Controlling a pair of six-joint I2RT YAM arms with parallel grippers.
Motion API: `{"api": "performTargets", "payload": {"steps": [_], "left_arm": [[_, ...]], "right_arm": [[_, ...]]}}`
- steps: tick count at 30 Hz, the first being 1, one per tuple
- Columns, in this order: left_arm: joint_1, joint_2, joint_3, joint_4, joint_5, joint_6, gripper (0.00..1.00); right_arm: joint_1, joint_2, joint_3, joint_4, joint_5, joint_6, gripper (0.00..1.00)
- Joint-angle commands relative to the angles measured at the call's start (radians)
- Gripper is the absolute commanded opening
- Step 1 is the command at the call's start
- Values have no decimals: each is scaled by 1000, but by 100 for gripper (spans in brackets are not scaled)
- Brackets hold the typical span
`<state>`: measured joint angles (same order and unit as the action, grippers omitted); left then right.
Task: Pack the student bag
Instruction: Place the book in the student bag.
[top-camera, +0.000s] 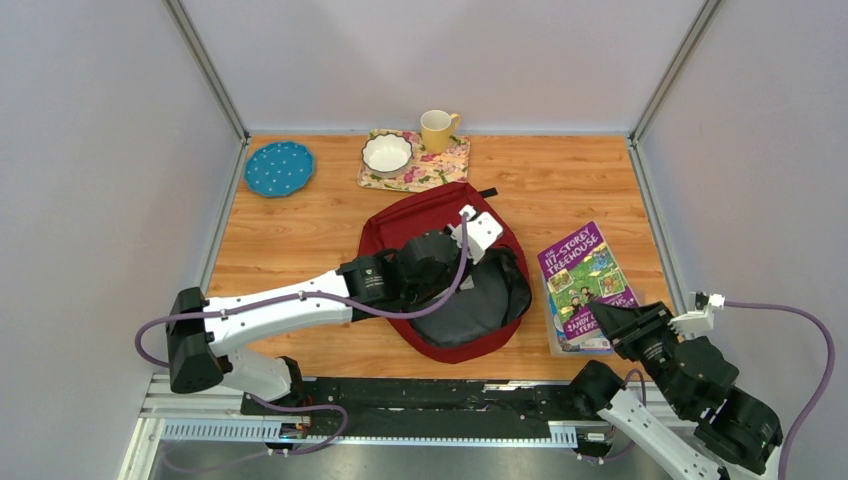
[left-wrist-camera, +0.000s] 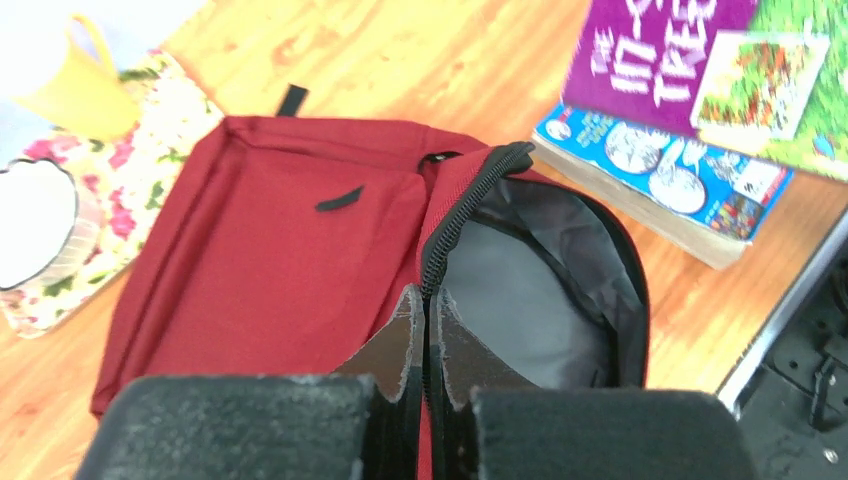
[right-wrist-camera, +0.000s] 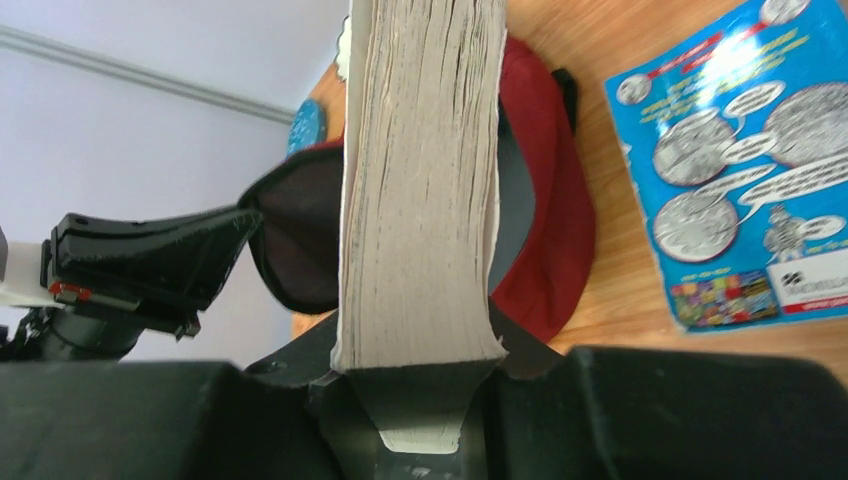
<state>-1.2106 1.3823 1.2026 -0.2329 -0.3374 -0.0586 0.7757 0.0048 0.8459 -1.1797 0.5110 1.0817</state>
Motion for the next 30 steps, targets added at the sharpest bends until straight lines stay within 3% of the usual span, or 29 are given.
{"api": "performTargets", "payload": {"steps": [1, 10, 13, 22, 30], "left_arm": [[-7, -91, -9, 182, -103, 57, 0], [-24, -131, -63, 346, -167, 117, 0], [-26, -138, -81, 385, -161, 121, 0], [-26, -137, -90, 350, -101, 68, 0], [-24, -163, -107, 316, -51, 37, 0]], "right_arm": [[0, -12, 59, 57, -127, 150, 0], [2, 76, -5, 132, -419, 248, 0], [2, 106, -82, 251, -537, 257, 0], [2, 240, -323, 642, -612, 299, 0], [-1, 483, -381, 971, -638, 355, 0]]}}
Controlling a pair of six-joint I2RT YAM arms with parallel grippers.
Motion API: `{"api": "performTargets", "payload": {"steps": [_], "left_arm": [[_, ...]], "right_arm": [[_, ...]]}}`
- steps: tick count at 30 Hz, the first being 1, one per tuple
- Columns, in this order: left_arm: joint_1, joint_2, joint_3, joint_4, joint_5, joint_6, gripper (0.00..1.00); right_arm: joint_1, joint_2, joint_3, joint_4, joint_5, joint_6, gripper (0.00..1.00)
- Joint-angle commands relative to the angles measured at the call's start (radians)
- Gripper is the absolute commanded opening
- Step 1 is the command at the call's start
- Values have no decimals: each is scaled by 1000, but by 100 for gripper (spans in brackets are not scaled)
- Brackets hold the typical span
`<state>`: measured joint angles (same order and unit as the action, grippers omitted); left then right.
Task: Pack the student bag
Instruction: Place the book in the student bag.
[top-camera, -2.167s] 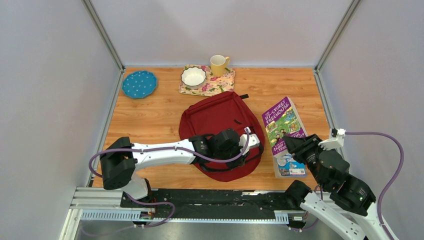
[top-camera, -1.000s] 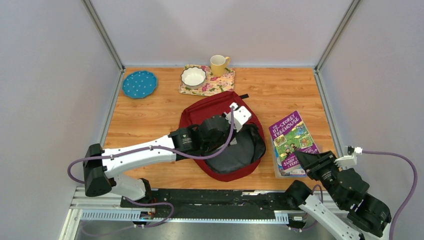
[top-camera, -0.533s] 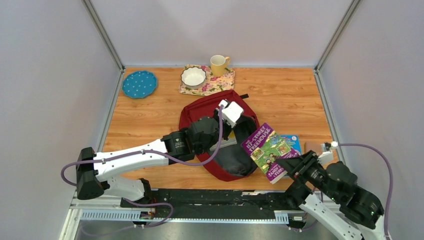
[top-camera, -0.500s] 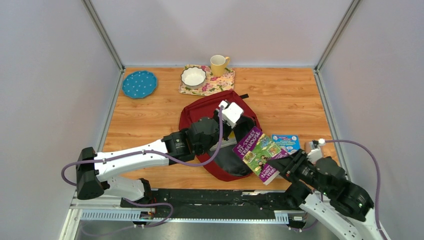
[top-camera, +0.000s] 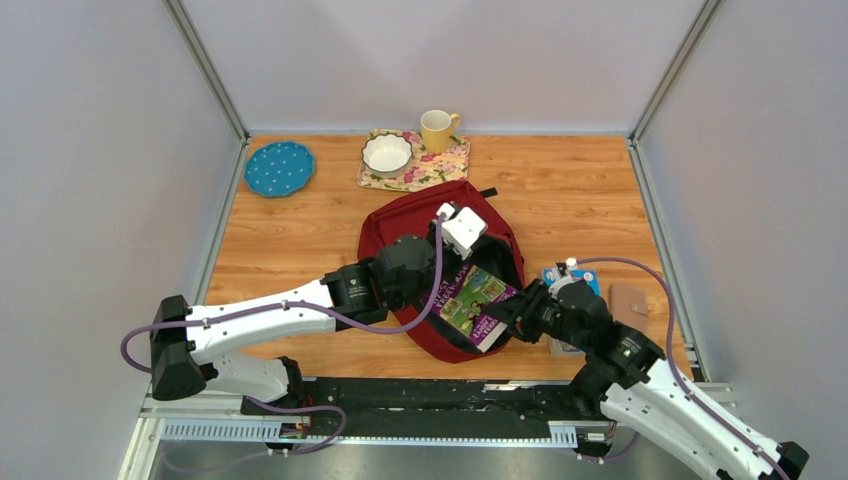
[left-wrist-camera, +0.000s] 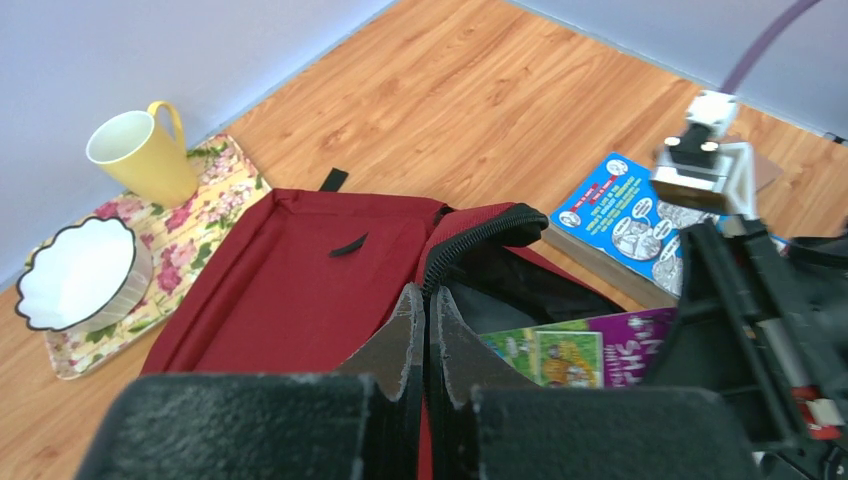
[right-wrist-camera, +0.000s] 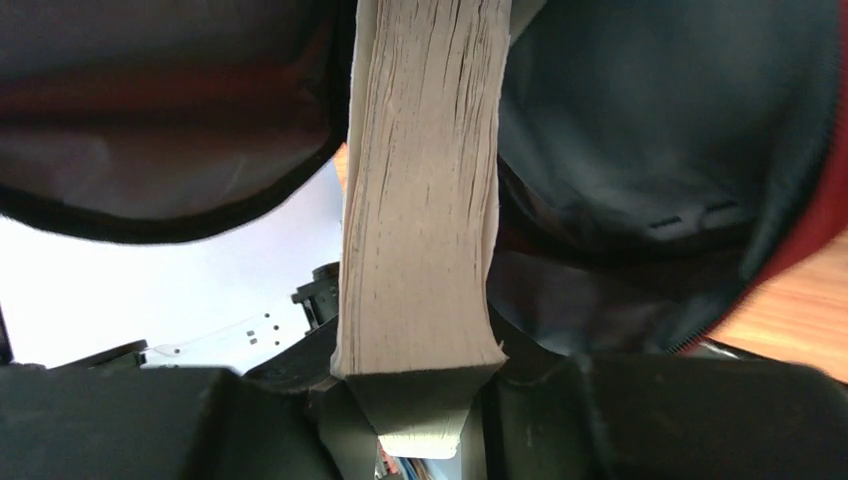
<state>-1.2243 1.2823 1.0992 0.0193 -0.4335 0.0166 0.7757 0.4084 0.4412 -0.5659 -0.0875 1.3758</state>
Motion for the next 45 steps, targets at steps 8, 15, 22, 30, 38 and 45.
{"api": "performTargets", "payload": {"steps": [8, 15, 22, 30, 38, 45], "left_arm": [[-12, -81, -25, 64, 65, -72, 0], [-11, -74, -22, 47, 72, -110, 0], [-11, -80, -33, 54, 75, -129, 0], [-11, -100, -47, 39, 84, -147, 0], [-11, -104, -71, 47, 99, -147, 0], [-12, -109, -85, 47, 104, -142, 0]], "right_arm": [[-1, 188, -54, 538, 173, 147, 0], [14, 305, -191, 780, 396, 236, 0], [72, 619, -98, 905, 410, 238, 7], [88, 800, -42, 831, 531, 322, 49], [86, 828, -104, 827, 345, 181, 61], [86, 768, -102, 718, 305, 77, 61]]}}
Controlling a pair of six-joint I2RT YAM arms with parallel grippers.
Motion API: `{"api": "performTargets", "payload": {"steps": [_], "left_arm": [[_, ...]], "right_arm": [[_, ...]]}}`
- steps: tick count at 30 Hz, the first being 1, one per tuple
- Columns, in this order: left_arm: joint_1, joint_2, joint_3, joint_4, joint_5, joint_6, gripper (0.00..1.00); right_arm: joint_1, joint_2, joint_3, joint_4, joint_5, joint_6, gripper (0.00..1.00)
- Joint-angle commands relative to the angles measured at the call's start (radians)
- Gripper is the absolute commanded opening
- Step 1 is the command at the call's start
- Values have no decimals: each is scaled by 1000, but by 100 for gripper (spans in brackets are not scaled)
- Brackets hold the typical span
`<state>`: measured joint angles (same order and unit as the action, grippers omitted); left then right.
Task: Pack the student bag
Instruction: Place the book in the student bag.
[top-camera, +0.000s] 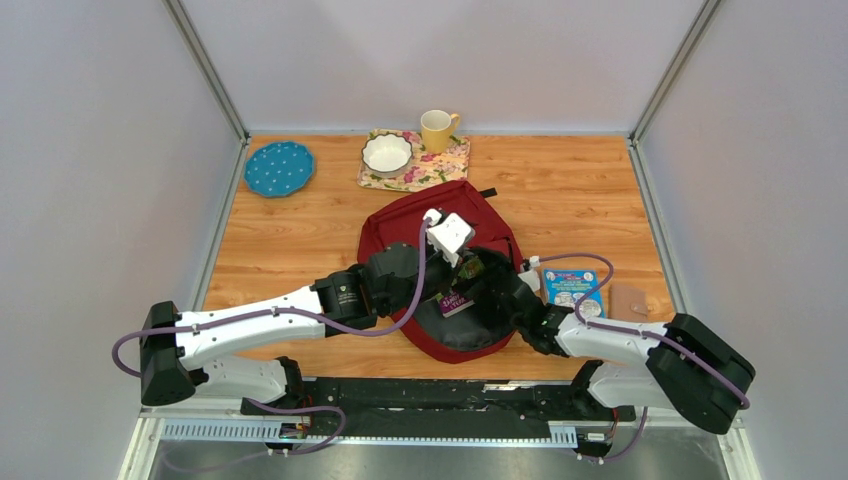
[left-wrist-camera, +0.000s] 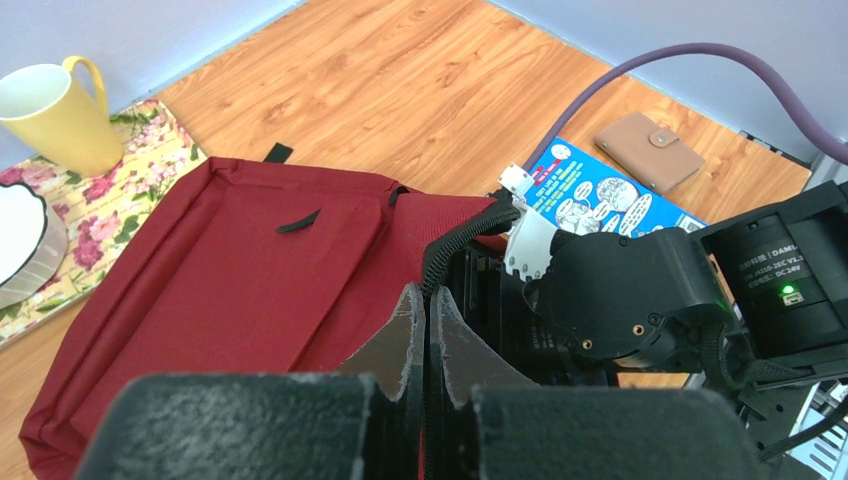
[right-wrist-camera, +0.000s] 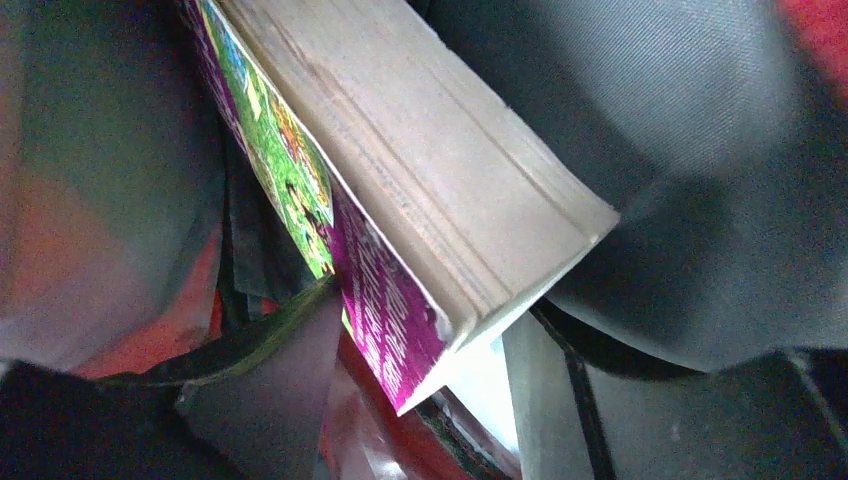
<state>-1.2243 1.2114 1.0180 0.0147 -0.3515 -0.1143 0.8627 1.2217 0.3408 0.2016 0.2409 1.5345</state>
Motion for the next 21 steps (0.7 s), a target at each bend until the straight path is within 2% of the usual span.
{"api": "performTargets", "payload": {"steps": [1, 2, 3, 5, 6, 8, 9, 12, 16, 21], "left_arm": [[-12, -38, -6, 53, 20, -12, 0], [-11, -38, -6, 51, 20, -12, 0], [-12, -38, -6, 51, 23, -12, 0], [-11, -36, -7, 51, 26, -15, 0], [-12, -36, -7, 50, 29, -15, 0], [-12, -33, -7, 47, 31, -19, 0], [-12, -33, -7, 45, 34, -22, 0], [-11, -35, -7, 39, 36, -30, 0], [-12, -38, -12, 42, 37, -36, 0], [-12, -42, -18, 33, 40, -48, 0]], "right_arm": [[-1, -51, -6, -53, -25, -82, 61], [-1, -57, -8, -54, -26, -83, 60], [-1, -60, -11, -57, -26, -77, 55], [-1, -57, -25, -45, -17, -59, 43], [1, -51, -29, -42, -9, -50, 33], [-1, -39, -28, -7, 1, -40, 22], [-2, -24, -25, 4, 6, -33, 12], [-2, 18, 9, 33, 29, 13, 0], [-2, 71, 46, 119, 70, 65, 0], [-7, 160, 161, 87, 93, 58, 0]]}}
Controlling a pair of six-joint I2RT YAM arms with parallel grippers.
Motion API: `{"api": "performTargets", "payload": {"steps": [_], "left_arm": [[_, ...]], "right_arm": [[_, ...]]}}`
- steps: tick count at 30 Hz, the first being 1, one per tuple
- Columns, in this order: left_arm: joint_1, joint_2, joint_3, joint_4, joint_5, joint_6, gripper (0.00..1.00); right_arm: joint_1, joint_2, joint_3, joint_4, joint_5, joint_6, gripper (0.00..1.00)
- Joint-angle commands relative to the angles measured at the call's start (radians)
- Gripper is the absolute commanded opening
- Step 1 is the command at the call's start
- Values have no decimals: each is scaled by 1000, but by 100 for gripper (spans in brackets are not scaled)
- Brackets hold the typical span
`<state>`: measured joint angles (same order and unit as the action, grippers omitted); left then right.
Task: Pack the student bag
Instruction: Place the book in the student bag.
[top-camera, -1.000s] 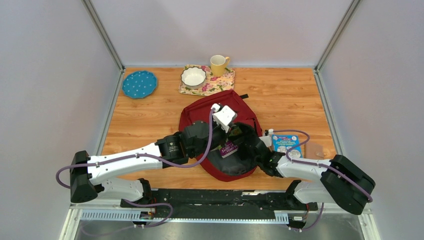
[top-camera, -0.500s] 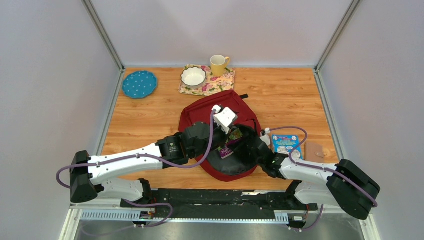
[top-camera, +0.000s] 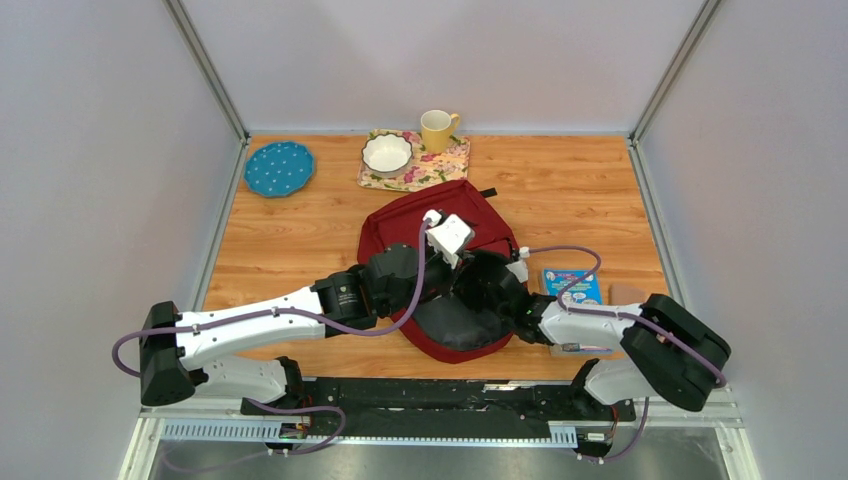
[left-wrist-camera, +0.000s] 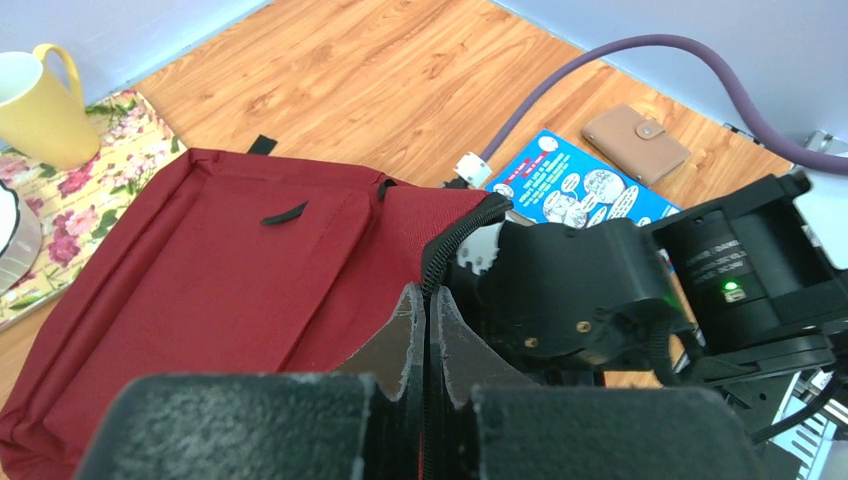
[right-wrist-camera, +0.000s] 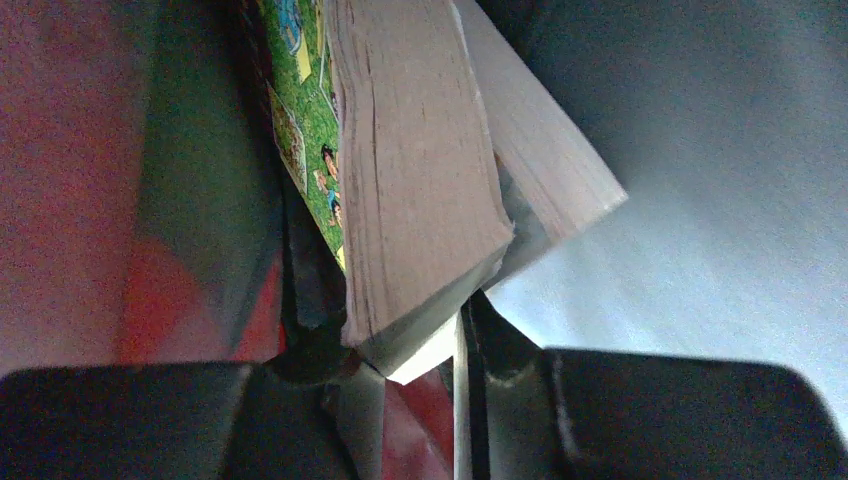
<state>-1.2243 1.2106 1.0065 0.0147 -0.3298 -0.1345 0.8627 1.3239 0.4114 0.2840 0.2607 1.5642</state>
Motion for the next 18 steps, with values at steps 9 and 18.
{"api": "performTargets", "payload": {"steps": [9, 18], "left_arm": [[-11, -74, -52, 59, 48, -28, 0], [-12, -88, -75, 64, 28, -16, 0]], "right_arm": [[-80, 222, 79, 138, -61, -42, 13], [-99, 147, 17, 176, -179, -199, 54]]}}
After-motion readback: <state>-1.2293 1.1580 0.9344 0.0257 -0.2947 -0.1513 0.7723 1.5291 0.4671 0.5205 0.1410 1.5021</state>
